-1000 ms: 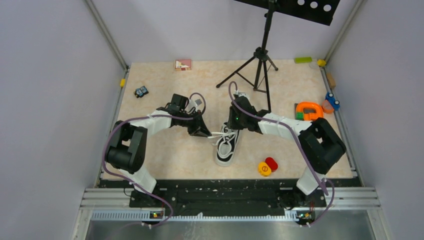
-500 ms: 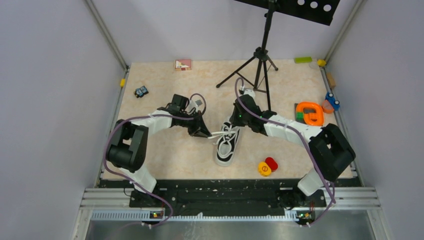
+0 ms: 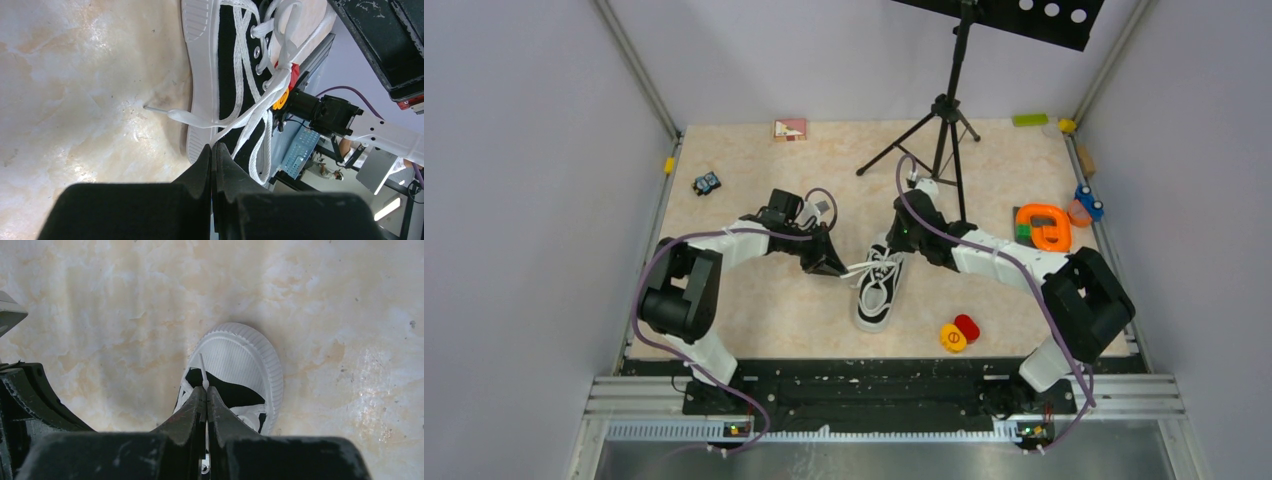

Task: Tie the shoes
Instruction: Tie the shoelace on the shoe.

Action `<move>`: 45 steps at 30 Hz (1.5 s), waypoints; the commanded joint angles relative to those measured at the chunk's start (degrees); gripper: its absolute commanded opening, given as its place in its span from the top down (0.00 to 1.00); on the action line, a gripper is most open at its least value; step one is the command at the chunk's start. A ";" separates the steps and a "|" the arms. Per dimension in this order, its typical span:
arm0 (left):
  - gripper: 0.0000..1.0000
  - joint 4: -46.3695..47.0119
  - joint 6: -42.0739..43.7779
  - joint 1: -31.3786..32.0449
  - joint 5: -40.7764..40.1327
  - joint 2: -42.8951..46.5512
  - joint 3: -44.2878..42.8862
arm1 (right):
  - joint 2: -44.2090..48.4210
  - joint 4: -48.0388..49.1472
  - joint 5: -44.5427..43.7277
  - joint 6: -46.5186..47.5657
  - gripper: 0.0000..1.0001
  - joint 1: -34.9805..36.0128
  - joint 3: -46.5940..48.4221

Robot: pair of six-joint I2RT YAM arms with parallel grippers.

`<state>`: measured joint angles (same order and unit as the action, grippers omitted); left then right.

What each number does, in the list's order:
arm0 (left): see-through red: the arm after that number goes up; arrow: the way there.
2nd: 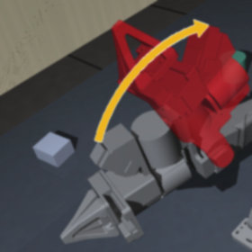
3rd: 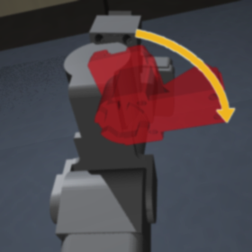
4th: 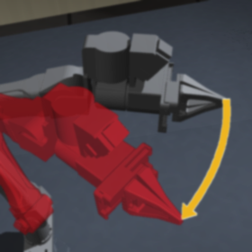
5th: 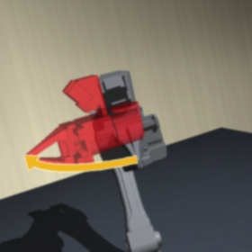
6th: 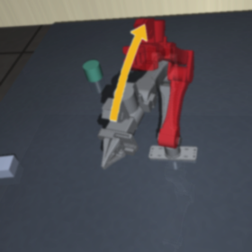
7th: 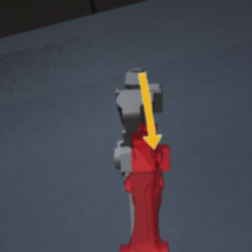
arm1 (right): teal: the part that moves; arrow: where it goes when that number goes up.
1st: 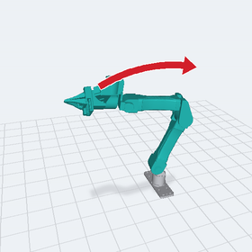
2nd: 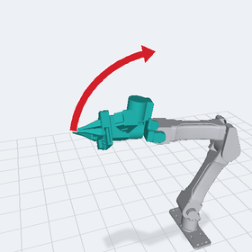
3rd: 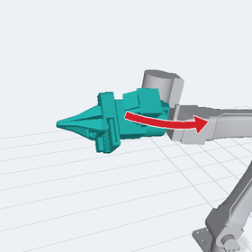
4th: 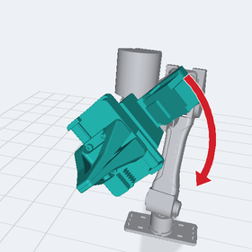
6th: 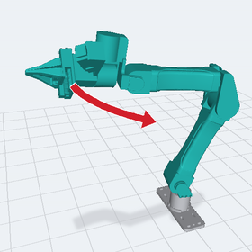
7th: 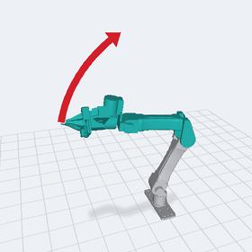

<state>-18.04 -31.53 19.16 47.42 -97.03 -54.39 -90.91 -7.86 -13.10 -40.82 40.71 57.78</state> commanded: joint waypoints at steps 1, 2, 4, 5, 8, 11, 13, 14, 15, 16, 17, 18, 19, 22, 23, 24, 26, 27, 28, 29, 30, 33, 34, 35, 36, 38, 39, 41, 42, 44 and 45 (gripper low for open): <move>1.00 1.08 0.77 0.09 1.35 0.19 -0.72 | 1.61 0.73 -4.48 -0.66 1.00 -0.84 1.42; 1.00 1.08 0.77 0.09 1.36 0.14 -0.73 | 2.01 0.62 -4.90 -0.73 1.00 -0.95 1.06; 1.00 1.16 0.82 0.13 1.40 0.10 -0.82 | 2.73 0.42 -5.76 -0.90 1.00 -1.30 0.45; 1.00 1.18 0.85 0.16 1.44 0.06 -0.81 | 3.16 0.23 -6.12 -0.99 1.00 -1.51 0.08; 1.00 1.08 0.94 0.15 1.49 -0.03 -0.91 | 4.09 0.00 -6.79 -1.45 1.00 -2.25 -1.04; 1.00 0.99 1.03 0.17 1.32 -0.08 -0.83 | 4.61 -0.46 -7.42 -1.66 1.00 -2.80 -1.62; 1.00 0.91 1.10 0.16 1.25 -0.06 -0.75 | 5.13 -0.49 -7.90 -1.83 1.00 -3.03 -2.08; 1.00 0.82 1.12 0.13 1.29 -0.08 -0.72 | 5.33 -0.44 -7.98 -1.89 1.00 -3.19 -2.26; 1.00 0.75 1.18 0.17 1.28 -0.06 -0.64 | 5.53 -0.47 -8.02 -1.90 1.00 -3.32 -2.50; 1.00 0.73 1.20 0.11 1.27 -0.08 -0.63 | 5.69 -0.57 -8.27 -1.95 1.00 -3.42 -2.50; 1.00 0.73 1.21 0.15 1.27 -0.12 -0.55 | 5.79 -0.61 -8.38 -1.90 1.00 -3.48 -2.57; 1.00 0.66 1.27 0.17 1.25 -0.09 -0.54 | 5.83 -0.72 -8.49 -1.90 1.00 -3.54 -2.65; 1.00 0.60 1.34 0.16 1.25 -0.12 -0.56 | 5.92 -0.75 -8.53 -1.97 1.00 -3.53 -2.73; 1.00 0.48 1.47 0.14 1.12 -0.12 -0.54 | 5.95 -0.76 -8.61 -2.09 1.00 -3.62 -2.93; 1.00 0.47 1.55 0.15 1.10 -0.16 -0.56 | 5.90 -0.71 -8.66 -2.14 1.00 -3.70 -3.00; 1.00 0.42 1.56 0.16 1.01 -0.15 -0.49 | 5.89 -0.74 -8.80 -2.20 1.00 -3.71 -3.03; 1.00 0.38 1.63 0.15 1.07 -0.22 -0.38 | 5.75 -0.94 -8.65 -2.31 1.00 -3.84 -3.19; 1.00 0.38 1.64 0.16 1.07 -0.23 -0.37 | 5.79 -0.67 -8.32 -2.19 1.00 -3.88 -3.30; 1.00 0.38 1.65 0.10 1.09 -0.20 -0.30 | 5.75 -0.21 -7.81 -2.10 1.00 -3.88 -3.40; 1.00 0.38 1.65 0.15 1.05 -0.24 -0.35 | 5.78 0.18 -7.06 -1.95 1.00 -3.88 -3.39; 1.00 0.38 1.65 0.14 1.05 -0.29 -0.43 | 5.65 0.66 -6.32 -1.83 1.00 -3.88 -3.31; 0.96 -0.59 1.96 0.12 0.88 -0.34 -2.01 | 5.45 1.63 -3.93 -1.11 0.86 -3.89 -2.52; 0.85 -1.27 2.23 0.17 0.72 -0.18 -2.77 | 5.52 1.55 -3.43 -0.84 0.72 -3.88 -1.93; 0.75 -2.09 2.59 0.18 0.35 0.10 -3.75 | 5.68 0.72 -3.41 -0.70 0.63 -3.88 -1.16; 0.65 -3.23 3.10 0.16 -0.51 0.56 -5.01 | 5.93 -0.40 -3.76 -0.71 0.57 -3.88 -0.33; 0.48 -6.36 4.32 0.13 -3.36 1.83 -7.90 | 7.20 -3.09 -5.55 -0.53 0.49 -3.88 1.34; 0.43 -8.12 4.96 0.03 -5.35 2.63 -9.44 | 8.27 -4.15 -6.88 -0.21 0.46 -3.88 1.95; 0.37 -11.20 6.02 -0.27 -9.07 4.86 -12.89 | 10.65 -7.11 -9.54 0.70 0.36 -3.88 3.30; 0.36 -12.44 6.30 -0.67 -11.20 6.56 -14.47 | 11.86 -9.20 -11.27 1.12 0.35 -3.96 4.26; 0.35 -14.43 6.89 -2.05 -13.31 9.30 -17.48 | 14.31 -14.36 -15.73 1.68 0.35 -3.98 6.05; 0.35 -15.40 7.18 -2.89 -14.02 10.64 -18.97 | 15.55 -19.40 -19.30 0.96 0.26 -3.97 7.24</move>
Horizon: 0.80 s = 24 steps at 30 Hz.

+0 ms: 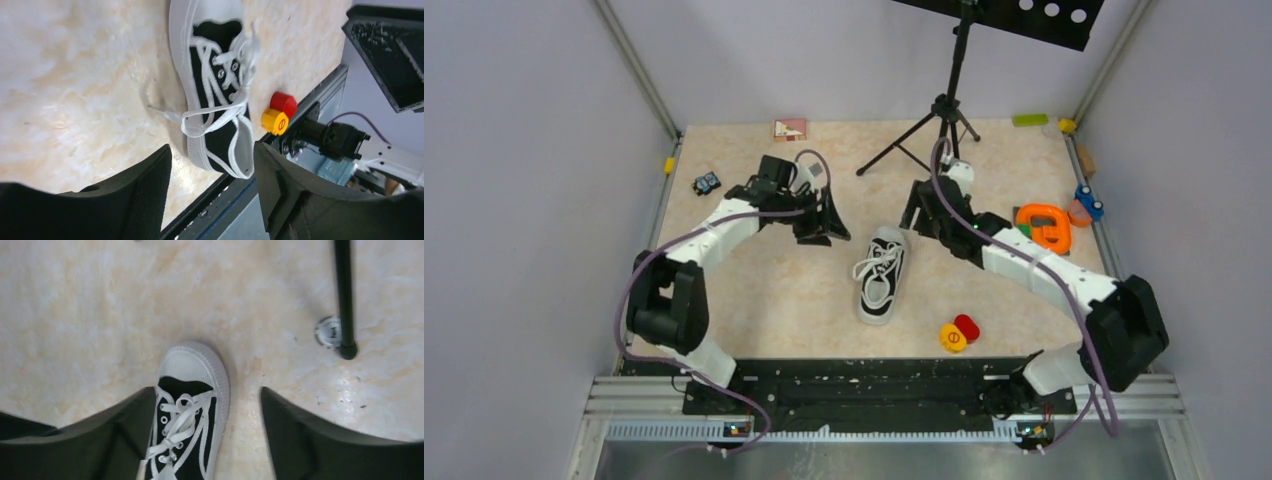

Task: Tie the shoes
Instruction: Tie the shoelace on the shoe.

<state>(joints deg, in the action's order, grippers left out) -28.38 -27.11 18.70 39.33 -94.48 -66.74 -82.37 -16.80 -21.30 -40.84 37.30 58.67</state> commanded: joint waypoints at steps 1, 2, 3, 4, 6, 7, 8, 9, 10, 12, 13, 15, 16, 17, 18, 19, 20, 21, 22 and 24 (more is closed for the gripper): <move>0.35 -5.70 3.07 -3.32 -6.27 9.53 -7.94 | 8.29 -14.57 -14.52 0.13 0.09 -0.56 7.34; 0.35 -6.34 3.62 -4.25 -6.47 11.02 -9.03 | 9.74 -18.37 -17.40 -0.31 0.06 -0.56 8.35; 0.35 -7.24 4.29 -5.08 -6.52 12.46 -10.12 | 11.23 -21.56 -19.47 0.23 0.05 -0.56 9.07; 0.35 -7.78 4.89 -5.64 -6.78 14.09 -10.88 | 12.90 -24.83 -21.21 0.79 0.04 -0.64 9.63; 0.35 -8.34 6.02 -6.18 -8.32 17.46 -11.52 | 17.40 -30.67 -23.53 1.32 0.04 -0.59 10.14; 0.35 -8.43 6.40 -6.29 -9.37 19.18 -11.31 | 19.52 -33.19 -24.22 1.37 0.04 -0.64 10.10; 0.35 -8.75 6.89 -6.37 -10.19 20.97 -11.12 | 21.43 -35.86 -24.58 1.27 0.04 -0.57 9.78; 0.35 -9.01 7.16 -6.37 -10.98 22.51 -10.65 | 23.58 -38.14 -24.96 0.92 0.03 -0.56 9.38; 0.35 -8.99 7.31 -6.39 -11.64 24.03 -9.85 | 25.47 -40.33 -25.40 0.22 0.03 -0.62 8.65; 0.36 -8.38 6.79 -6.48 -12.88 27.34 -7.78 | 29.71 -44.07 -25.58 -1.95 0.03 -0.56 6.91; 0.36 -7.87 6.35 -6.48 -13.28 28.46 -6.58 | 31.64 -46.17 -25.49 -3.28 0.03 -0.56 5.87; 0.36 -6.63 5.41 -6.48 -13.48 30.44 -4.20 | 35.33 -48.16 -24.81 -5.73 0.03 -0.56 4.07; 0.36 -6.09 4.79 -6.48 -13.40 31.16 -3.02 | 37.05 -48.79 -24.40 -6.58 0.03 -0.56 3.24; 0.36 -5.40 4.19 -6.48 -13.02 31.72 -2.10 | 38.43 -49.07 -23.99 -7.11 0.02 -0.56 2.40; 0.36 -4.59 3.47 -6.48 -12.43 32.06 -1.26 | 39.55 -49.13 -23.61 -7.41 0.02 -0.56 1.77; 0.36 -4.19 2.86 -6.48 -11.98 32.23 -0.68 | 40.42 -48.84 -23.16 -7.13 0.02 -0.56 1.33; 0.36 -3.82 2.25 -6.48 -11.53 32.25 -0.28 | 40.89 -48.42 -22.75 -6.52 0.02 -0.56 0.81; 0.36 -3.38 1.65 -6.48 -11.14 32.17 0.09 | 41.04 -48.21 -22.66 -6.26 0.02 -0.56 0.61; 0.36 -3.01 0.94 -6.48 -10.92 32.04 0.40 | 40.95 -47.97 -22.67 -5.95 0.02 -0.56 0.38; 0.36 -2.17 -0.15 -6.47 -10.31 31.83 0.75 | 40.37 -47.38 -22.80 -5.31 0.02 -0.56 0.41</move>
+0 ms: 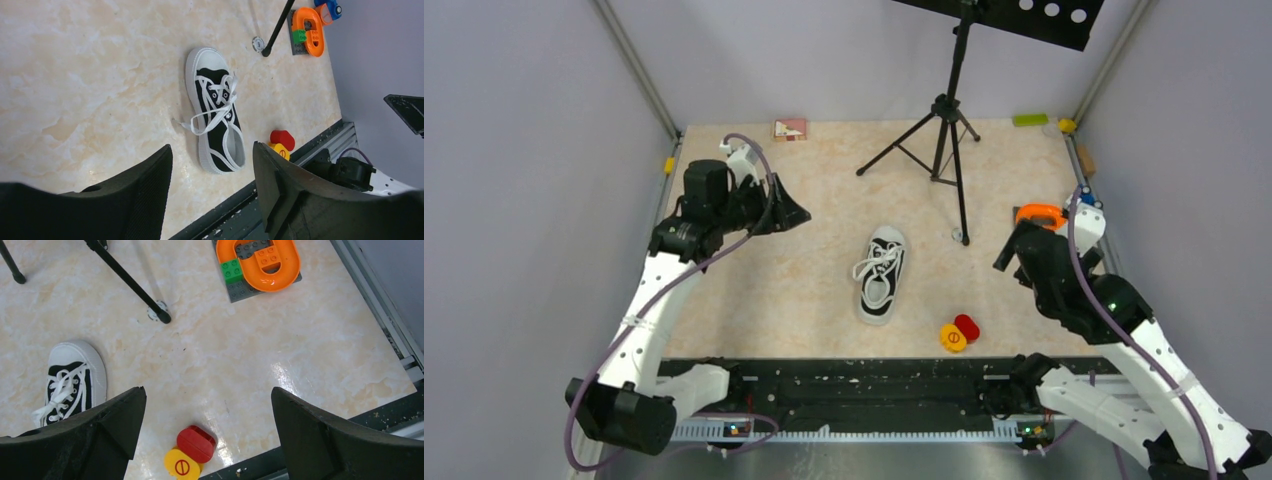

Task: Tie the shoes
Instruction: Tie the shoelace on the shoe.

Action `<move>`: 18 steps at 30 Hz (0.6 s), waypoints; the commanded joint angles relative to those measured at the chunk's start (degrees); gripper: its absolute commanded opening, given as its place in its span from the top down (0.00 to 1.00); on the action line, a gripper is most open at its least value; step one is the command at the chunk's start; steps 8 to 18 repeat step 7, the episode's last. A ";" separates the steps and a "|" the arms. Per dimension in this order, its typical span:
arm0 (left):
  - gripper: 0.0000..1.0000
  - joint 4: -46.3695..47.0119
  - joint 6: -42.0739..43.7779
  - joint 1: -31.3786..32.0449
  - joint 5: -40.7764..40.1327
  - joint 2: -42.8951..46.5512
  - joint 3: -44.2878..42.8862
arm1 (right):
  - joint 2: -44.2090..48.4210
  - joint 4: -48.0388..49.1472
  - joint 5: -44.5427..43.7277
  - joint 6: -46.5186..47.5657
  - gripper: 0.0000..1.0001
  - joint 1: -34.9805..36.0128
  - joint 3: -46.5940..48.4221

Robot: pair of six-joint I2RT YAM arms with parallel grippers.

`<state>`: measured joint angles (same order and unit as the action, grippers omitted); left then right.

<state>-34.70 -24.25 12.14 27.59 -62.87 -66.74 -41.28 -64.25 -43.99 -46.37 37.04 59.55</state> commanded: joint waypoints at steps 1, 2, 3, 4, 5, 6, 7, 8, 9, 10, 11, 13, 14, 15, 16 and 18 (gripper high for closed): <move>0.36 4.64 -3.53 0.08 1.71 0.23 0.96 | -1.08 0.26 -0.13 0.61 0.02 -0.30 -0.34; 0.36 5.23 -4.01 0.12 1.90 0.14 1.09 | -1.54 0.77 -0.11 1.05 0.02 -0.30 -0.27; 0.36 5.64 -4.31 0.12 1.93 0.12 1.11 | -1.94 1.26 -0.09 1.47 0.01 -0.30 -0.24; 0.36 6.02 -4.65 0.08 1.94 0.12 1.09 | -2.23 2.11 0.17 2.22 0.01 -0.30 -0.31; 0.36 6.23 -4.86 0.08 1.93 0.03 1.13 | -2.51 3.10 0.55 2.93 0.01 -0.30 -0.48; 0.36 6.44 -4.99 0.08 1.91 -0.06 1.14 | -2.87 4.34 1.14 3.60 0.01 -0.30 -0.71; 0.37 6.77 -5.20 0.08 1.81 -0.09 1.29 | -3.45 5.19 1.42 4.14 0.01 -0.30 -0.88; 0.37 6.77 -5.20 0.08 1.81 -0.09 1.29 | -3.45 5.19 1.42 4.14 0.01 -0.30 -0.88; 0.37 6.77 -5.20 0.08 1.81 -0.09 1.29 | -3.45 5.19 1.42 4.14 0.01 -0.30 -0.88; 0.37 6.77 -5.20 0.08 1.81 -0.09 1.29 | -3.45 5.19 1.42 4.14 0.01 -0.30 -0.88; 0.37 6.77 -5.20 0.08 1.81 -0.09 1.29 | -3.45 5.19 1.42 4.14 0.01 -0.30 -0.88; 0.37 6.77 -5.20 0.08 1.81 -0.09 1.29 | -3.45 5.19 1.42 4.14 0.01 -0.30 -0.88; 0.37 6.77 -5.20 0.08 1.81 -0.09 1.29 | -3.45 5.19 1.42 4.14 0.01 -0.30 -0.88; 0.37 6.77 -5.20 0.08 1.81 -0.09 1.29 | -3.45 5.19 1.42 4.14 0.01 -0.30 -0.88; 0.37 6.77 -5.20 0.08 1.81 -0.09 1.29 | -3.45 5.19 1.42 4.14 0.01 -0.30 -0.88; 0.37 6.77 -5.20 0.08 1.81 -0.09 1.29 | -3.45 5.19 1.42 4.14 0.01 -0.30 -0.88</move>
